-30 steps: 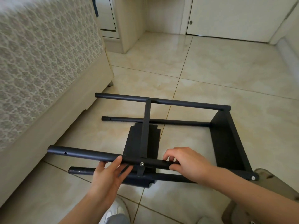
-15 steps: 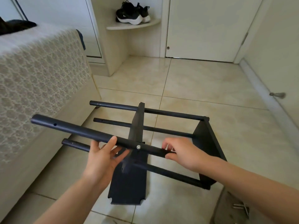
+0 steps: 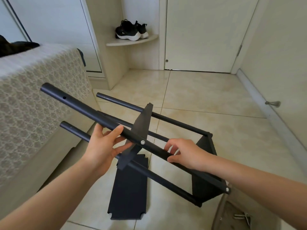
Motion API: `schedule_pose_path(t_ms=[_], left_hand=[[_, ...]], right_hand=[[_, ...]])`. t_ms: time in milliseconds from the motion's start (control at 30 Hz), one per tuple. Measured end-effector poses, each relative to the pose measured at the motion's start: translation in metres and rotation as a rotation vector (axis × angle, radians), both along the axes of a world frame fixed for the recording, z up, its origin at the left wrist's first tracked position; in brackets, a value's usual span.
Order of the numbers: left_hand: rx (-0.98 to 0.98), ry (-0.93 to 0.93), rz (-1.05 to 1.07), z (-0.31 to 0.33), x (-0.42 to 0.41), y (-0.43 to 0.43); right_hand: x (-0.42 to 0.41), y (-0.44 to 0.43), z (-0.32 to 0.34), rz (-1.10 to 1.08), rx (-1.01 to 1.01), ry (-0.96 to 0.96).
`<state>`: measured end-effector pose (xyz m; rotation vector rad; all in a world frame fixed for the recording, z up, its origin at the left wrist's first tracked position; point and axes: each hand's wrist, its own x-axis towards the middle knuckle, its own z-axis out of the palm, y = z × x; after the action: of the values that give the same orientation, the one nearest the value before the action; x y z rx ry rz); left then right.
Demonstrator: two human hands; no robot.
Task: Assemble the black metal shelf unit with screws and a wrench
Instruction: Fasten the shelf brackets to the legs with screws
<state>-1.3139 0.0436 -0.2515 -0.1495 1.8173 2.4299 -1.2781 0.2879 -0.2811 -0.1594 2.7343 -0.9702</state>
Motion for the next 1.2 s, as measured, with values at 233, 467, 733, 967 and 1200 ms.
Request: schedule_pose_path(t_ms=[233,467,733,967,1200], left_hand=[[-0.183,0.124,-0.057,0.036,-0.002,0.015],[-0.267,0.225,-0.222,0.068,0.007,0.033],[-0.431,0.311,-0.427,0.076,0.021,0.039],[-0.563,0.304,-0.512,0.074,0.035,0.044],[-0.673,0.331,-0.557,0.069,0.048,0.048]], right_hand=[[0.011,0.000,0.007,-0.036,-0.127,-0.058],[0.024,0.003,0.003,-0.043,-0.204,-0.033],[0.033,0.064,0.028,-0.228,-0.100,0.072],[0.038,0.137,0.042,-0.590,-0.115,0.173],[0.010,0.165,0.040,-0.743,-0.250,0.225]])
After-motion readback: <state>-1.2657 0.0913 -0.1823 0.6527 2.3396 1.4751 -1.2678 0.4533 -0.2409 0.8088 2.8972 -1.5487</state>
